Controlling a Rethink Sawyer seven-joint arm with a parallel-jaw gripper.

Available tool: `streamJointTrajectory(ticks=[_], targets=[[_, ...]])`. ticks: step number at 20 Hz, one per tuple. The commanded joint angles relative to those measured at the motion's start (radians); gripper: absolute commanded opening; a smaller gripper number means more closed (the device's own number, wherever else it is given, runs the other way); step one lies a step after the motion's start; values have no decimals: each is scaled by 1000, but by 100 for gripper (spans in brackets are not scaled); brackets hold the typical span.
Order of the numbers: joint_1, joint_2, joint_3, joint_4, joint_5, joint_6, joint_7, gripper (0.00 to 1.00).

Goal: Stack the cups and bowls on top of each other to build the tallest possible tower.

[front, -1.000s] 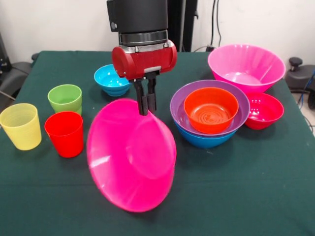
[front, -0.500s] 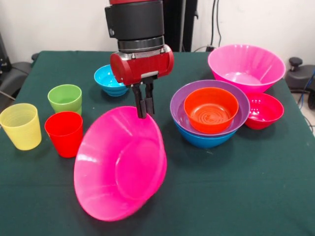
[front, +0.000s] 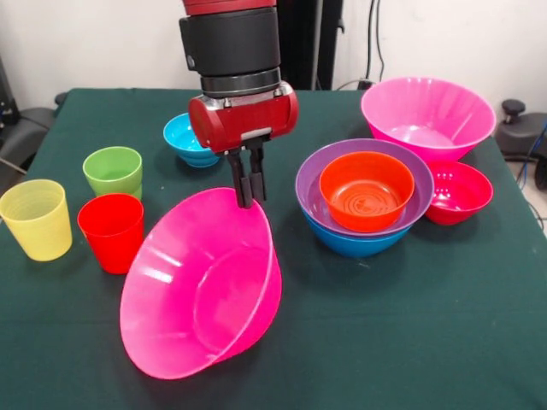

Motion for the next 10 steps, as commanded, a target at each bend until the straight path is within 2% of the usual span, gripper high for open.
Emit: streamJointTrajectory(ticks=[1,3,5,10], targets=[[-2,41,-17,7,-8,76,-15,0],[-15,37,-11,29,-11,61,-17,0],[-8,7,-14,39,5,89,-9,0],[11,-197,34,50,166,359,-53,0]])
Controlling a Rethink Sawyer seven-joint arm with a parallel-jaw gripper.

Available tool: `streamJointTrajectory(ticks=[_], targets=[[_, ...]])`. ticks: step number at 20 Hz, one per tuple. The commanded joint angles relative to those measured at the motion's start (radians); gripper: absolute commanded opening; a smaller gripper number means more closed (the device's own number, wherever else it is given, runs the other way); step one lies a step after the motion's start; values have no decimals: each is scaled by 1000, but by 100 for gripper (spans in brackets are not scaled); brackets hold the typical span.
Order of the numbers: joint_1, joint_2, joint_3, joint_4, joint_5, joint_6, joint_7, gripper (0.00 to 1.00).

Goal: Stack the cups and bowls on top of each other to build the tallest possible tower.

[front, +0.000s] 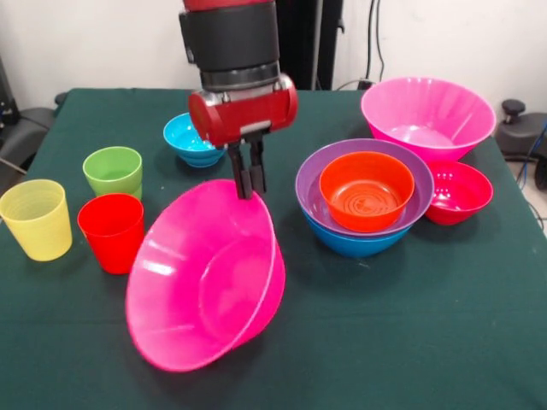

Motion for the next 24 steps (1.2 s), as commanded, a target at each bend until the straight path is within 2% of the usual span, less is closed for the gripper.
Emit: streamJointTrajectory(ticks=[1,3,11,17,24], targets=[[26,-201,33,22,145,368,-60,0],[38,-236,33,9,173,428,-65,0],[43,-310,49,22,202,483,-70,0],[57,-338,45,33,207,486,-55,0],[113,-377,25,108,234,397,60,0]])
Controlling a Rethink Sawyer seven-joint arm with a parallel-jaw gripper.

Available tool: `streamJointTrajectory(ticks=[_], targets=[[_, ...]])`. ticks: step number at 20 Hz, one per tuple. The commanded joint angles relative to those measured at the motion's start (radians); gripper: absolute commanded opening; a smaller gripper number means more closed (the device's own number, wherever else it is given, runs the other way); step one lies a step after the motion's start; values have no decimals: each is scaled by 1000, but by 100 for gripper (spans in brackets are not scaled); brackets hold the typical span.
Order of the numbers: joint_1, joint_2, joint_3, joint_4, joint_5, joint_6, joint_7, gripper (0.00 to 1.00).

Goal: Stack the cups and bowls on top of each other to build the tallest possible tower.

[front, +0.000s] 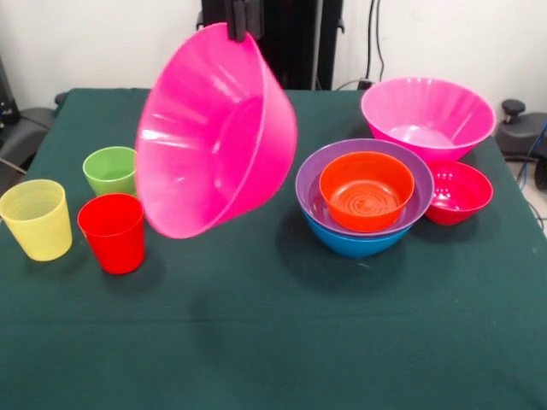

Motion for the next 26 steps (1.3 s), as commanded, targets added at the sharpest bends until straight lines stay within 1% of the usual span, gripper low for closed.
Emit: streamJointTrajectory(ticks=[1,5,10,17,19,23,26], targets=[[88,-45,10,109,22,-14,74,0],[125,-65,-10,132,30,-40,120,0],[151,-67,-36,143,24,-66,135,0],[160,-67,-50,161,29,-98,128,0],[153,-61,-49,169,26,-122,115,0],[141,-53,-51,210,10,-202,115,0],[145,-53,-58,225,7,-228,123,0]])
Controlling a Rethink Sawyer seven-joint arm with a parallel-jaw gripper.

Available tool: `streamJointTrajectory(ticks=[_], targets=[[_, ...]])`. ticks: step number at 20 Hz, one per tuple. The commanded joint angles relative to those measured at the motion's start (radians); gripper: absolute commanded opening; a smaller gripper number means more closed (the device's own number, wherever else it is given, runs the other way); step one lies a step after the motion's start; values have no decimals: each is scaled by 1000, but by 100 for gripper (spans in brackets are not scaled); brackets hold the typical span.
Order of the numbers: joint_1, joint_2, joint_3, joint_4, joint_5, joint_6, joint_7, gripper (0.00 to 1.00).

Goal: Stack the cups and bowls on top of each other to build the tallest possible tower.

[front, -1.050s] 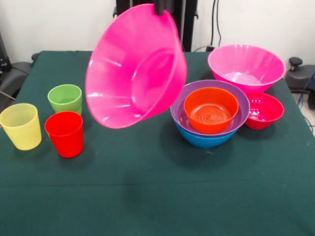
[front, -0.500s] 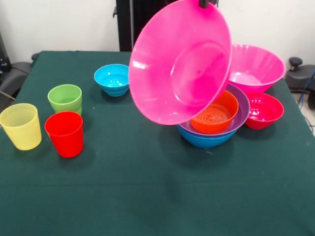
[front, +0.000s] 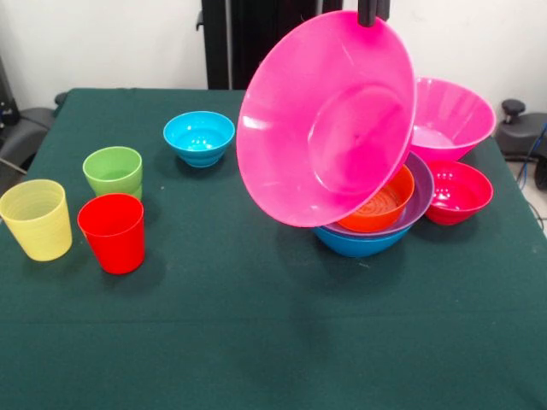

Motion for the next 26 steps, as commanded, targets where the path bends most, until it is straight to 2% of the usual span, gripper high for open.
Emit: streamJointTrajectory(ticks=[1,6,17,26], targets=[[7,16,-51,121,-26,-111,128,0],[23,16,-70,135,-35,-140,138,0],[40,27,-91,120,-41,-130,130,0],[5,37,-81,207,-50,-272,128,0]])
